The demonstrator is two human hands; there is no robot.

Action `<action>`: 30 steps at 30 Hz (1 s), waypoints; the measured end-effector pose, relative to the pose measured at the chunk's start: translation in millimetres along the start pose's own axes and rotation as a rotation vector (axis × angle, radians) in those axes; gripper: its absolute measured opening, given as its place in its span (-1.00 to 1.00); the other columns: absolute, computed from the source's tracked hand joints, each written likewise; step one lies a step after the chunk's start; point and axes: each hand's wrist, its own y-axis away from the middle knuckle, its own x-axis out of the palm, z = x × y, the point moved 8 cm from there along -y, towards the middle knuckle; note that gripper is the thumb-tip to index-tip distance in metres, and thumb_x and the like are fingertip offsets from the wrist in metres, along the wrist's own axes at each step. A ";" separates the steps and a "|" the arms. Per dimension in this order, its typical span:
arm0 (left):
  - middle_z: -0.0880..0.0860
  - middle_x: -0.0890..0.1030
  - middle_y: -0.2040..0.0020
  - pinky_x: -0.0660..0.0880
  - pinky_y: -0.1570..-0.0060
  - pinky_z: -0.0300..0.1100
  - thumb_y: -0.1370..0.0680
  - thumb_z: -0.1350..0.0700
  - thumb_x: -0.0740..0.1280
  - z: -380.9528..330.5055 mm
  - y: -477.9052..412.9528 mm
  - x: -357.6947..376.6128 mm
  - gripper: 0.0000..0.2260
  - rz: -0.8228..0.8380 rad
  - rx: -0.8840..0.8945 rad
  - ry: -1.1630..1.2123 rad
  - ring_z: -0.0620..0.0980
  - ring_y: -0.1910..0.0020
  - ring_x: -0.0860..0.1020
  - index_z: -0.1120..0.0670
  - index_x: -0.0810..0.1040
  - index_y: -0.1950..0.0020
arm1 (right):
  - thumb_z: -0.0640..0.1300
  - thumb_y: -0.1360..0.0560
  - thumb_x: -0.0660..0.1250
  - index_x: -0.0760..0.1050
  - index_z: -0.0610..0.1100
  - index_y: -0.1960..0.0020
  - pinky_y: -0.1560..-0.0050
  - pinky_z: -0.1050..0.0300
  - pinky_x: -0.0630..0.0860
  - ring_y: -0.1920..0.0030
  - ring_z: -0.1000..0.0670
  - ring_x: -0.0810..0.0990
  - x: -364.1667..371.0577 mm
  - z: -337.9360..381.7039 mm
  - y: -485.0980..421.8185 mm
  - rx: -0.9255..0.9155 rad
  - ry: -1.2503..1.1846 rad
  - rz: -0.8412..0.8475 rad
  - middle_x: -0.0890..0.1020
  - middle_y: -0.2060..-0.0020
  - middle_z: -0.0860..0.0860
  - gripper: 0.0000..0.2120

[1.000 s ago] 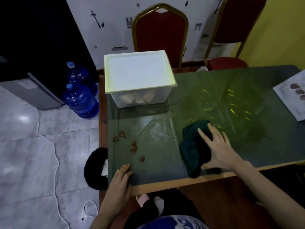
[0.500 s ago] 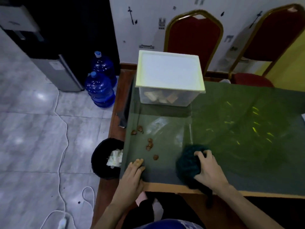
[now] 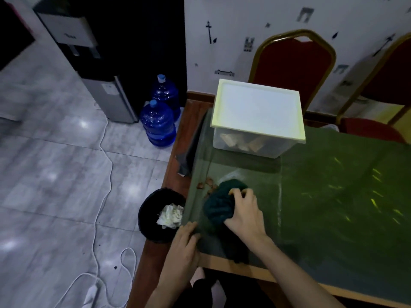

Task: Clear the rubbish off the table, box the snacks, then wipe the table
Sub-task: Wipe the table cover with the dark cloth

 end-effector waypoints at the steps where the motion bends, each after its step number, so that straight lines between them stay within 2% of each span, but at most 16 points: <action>1: 0.20 0.49 -0.31 0.33 -0.33 -0.03 -0.43 0.20 0.24 10.3 2.5 -4.1 -0.71 -0.019 -0.063 0.015 0.14 -0.33 0.39 0.17 0.57 -0.12 | 0.03 -0.25 0.45 0.19 0.09 -0.17 0.15 -0.02 0.49 -0.12 -0.14 0.37 -7.9 -6.5 -7.0 0.000 0.007 -0.025 0.28 -0.09 -0.06 -0.39; 4: 0.25 0.42 -0.38 0.46 -0.25 0.02 -0.34 0.22 0.42 33.6 8.9 -7.5 -0.47 -0.005 -0.217 0.051 0.18 -0.39 0.34 0.18 0.48 -0.31 | -0.02 -0.23 0.49 0.22 0.06 -0.17 0.15 -0.06 0.51 -0.10 -0.16 0.39 -28.2 -29.1 -30.4 0.032 0.044 -0.083 0.30 -0.09 -0.08 -0.37; 5: 0.21 0.36 -0.44 0.42 -0.29 -0.03 -0.37 0.24 0.42 36.8 11.7 -7.0 -0.41 -0.019 -0.247 0.100 0.15 -0.42 0.33 0.16 0.39 -0.40 | -0.03 -0.24 0.50 0.22 0.05 -0.18 0.13 -0.08 0.53 -0.11 -0.17 0.39 -31.3 -33.5 -38.6 0.042 0.060 -0.080 0.30 -0.10 -0.10 -0.37; 7: 0.06 0.19 -0.53 0.25 -0.39 -0.23 -0.52 0.25 0.25 40.8 16.2 3.1 -0.41 0.042 -0.319 0.235 0.01 -0.49 0.23 0.09 0.16 -0.53 | -0.05 -0.27 0.50 0.23 0.04 -0.19 0.09 -0.10 0.53 -0.15 -0.20 0.39 -29.9 -30.5 -56.2 0.018 0.083 -0.032 0.30 -0.13 -0.12 -0.38; 9: 0.01 0.07 -0.56 0.11 -0.37 -0.39 -0.56 0.23 0.16 41.7 20.7 12.4 -0.40 0.064 -0.339 0.279 -0.07 -0.52 0.14 0.04 0.01 -0.56 | -0.04 -0.29 0.48 0.23 0.03 -0.21 0.03 -0.12 0.54 -0.19 -0.21 0.37 -23.2 -22.1 -69.5 -0.033 0.083 0.032 0.30 -0.15 -0.12 -0.40; 11: 0.01 0.01 -0.57 0.04 -0.33 -0.46 -0.57 0.22 0.15 41.0 26.8 18.5 -0.39 0.050 -0.332 0.286 -0.07 -0.53 0.11 0.05 -0.07 -0.56 | -0.03 -0.29 0.48 0.25 0.03 -0.22 -0.02 -0.15 0.54 -0.21 -0.21 0.36 -19.6 -15.1 -76.4 -0.074 0.076 0.044 0.30 -0.17 -0.13 -0.39; 15: 0.00 0.05 -0.56 0.13 -0.32 -0.43 -0.60 0.15 0.15 42.2 39.9 25.7 -0.41 0.020 -0.383 0.312 -0.07 -0.51 0.17 0.01 -0.08 -0.55 | -0.04 -0.27 0.48 0.26 0.04 -0.24 -0.02 -0.13 0.55 -0.22 -0.19 0.36 -9.1 10.2 -79.2 -0.241 0.125 0.097 0.28 -0.21 -0.11 -0.38; 21: -0.01 0.08 -0.56 0.14 -0.31 -0.43 -0.59 0.12 0.18 42.8 47.5 31.0 -0.40 -0.001 -0.415 0.330 -0.07 -0.50 0.19 -0.09 -0.06 -0.54 | -0.13 -0.27 0.44 0.27 0.01 -0.23 0.11 -0.07 0.53 -0.19 -0.19 0.35 7.6 77.5 -79.9 -0.414 0.155 0.136 0.29 -0.19 -0.11 -0.40; 25: -0.01 0.09 -0.56 0.19 -0.30 -0.38 -0.58 0.08 0.20 45.6 48.1 29.2 -0.38 -0.001 -0.417 0.319 -0.05 -0.49 0.22 -0.08 -0.04 -0.56 | -0.20 -0.29 0.41 0.26 -0.01 -0.24 0.19 -0.04 0.46 -0.16 -0.21 0.35 13.6 115.7 -78.7 -0.438 0.109 0.119 0.30 -0.17 -0.12 -0.42; 30: 0.03 0.15 -0.55 0.20 -0.32 -0.37 -0.58 0.10 0.21 44.7 50.8 24.8 -0.39 0.006 -0.384 0.305 -0.04 -0.48 0.24 -0.02 -0.01 -0.56 | -0.23 -0.30 0.37 0.29 0.01 -0.24 0.04 -0.08 0.52 -0.16 -0.21 0.38 -19.0 98.3 -75.7 -0.361 -0.038 0.019 0.33 -0.15 -0.12 -0.44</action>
